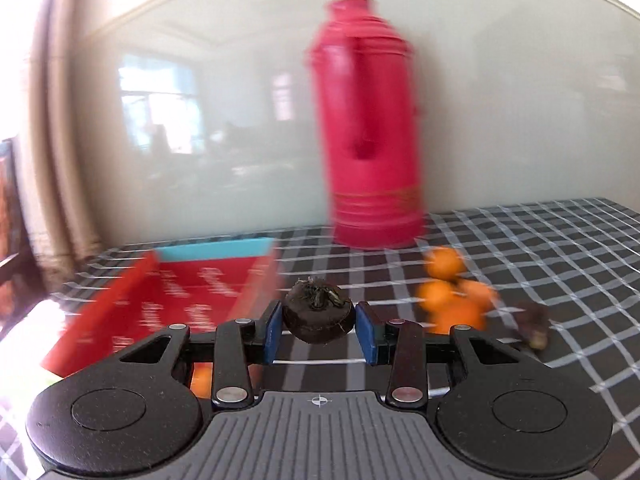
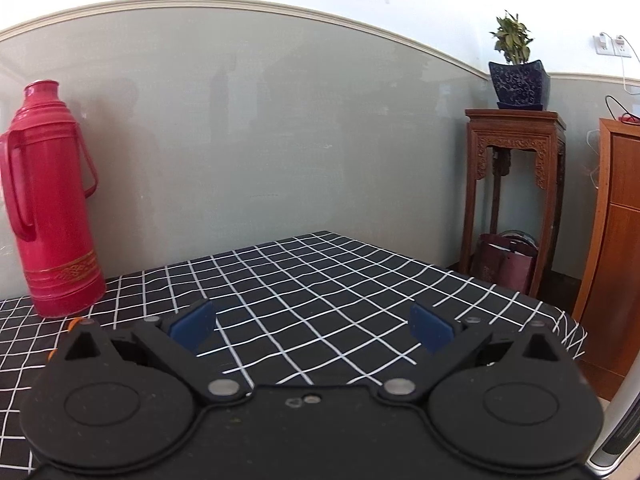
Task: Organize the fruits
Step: 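Grasp a dark brown chestnut with the left tool and drop it in the box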
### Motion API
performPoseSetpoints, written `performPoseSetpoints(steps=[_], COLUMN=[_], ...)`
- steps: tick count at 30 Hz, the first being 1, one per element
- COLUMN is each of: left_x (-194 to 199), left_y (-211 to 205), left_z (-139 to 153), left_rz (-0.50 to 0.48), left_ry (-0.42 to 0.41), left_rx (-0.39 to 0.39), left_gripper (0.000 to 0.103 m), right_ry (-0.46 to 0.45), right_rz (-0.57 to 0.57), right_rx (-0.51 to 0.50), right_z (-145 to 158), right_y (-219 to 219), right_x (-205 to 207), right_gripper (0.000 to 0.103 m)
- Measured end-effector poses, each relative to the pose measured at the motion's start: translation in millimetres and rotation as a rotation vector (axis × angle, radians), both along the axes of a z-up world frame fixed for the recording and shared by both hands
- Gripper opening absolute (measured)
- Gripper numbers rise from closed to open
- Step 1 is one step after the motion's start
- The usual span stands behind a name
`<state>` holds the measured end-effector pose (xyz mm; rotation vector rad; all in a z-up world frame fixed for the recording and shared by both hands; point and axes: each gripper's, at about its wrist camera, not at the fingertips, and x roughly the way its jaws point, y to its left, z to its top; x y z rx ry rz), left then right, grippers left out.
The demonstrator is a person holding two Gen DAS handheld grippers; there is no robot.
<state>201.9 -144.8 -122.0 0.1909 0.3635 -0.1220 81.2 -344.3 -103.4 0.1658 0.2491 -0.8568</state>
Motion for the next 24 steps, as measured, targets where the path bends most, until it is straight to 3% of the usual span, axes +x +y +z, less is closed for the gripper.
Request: performPoseSetpoints(steps=[3,7,12,17,19,21,24], left_x=[7.8,22.8,38.5,37.5,34.3,32.0,23.7], left_y=[23.0,54.3,82.3,97.4,101.9,106.5,113.6], left_z=[5.3,5.6,1.7,1.3,2.5,3.8,9.8], left_rz=[0.089,0.175,0.218,0.240,0.237,0.252,0.278], left_ry=[-0.017,0.042,0.148,0.166,0.165,0.156,0.110], left_rx=[0.023,0.015,-0.048,-0.066,-0.076,-0.077,-0.070], left_gripper=[0.040,0.040,0.040,0.040,0.045,0.075,0.081], right_ry=[0.002,0.008,0.011,0.018,0.020,0.024,0.030], right_rz=[0.027,0.059,0.104,0.158,0.178,0.195,0.221], right_rx=[0.000,-0.008,0.008,0.015,0.012,0.014,0.026], right_z=[0.2,0.5,0.5,0.0,-0.7,-1.0,-1.5], right_y=[9.0,22.1,34.2,48.0,55.2,59.0,63.4], right_x=[4.9,12.6,22.3,31.1,34.5,37.5,42.1], right_gripper=[0.097,0.097,0.097,0.097,0.097,0.097,0.097])
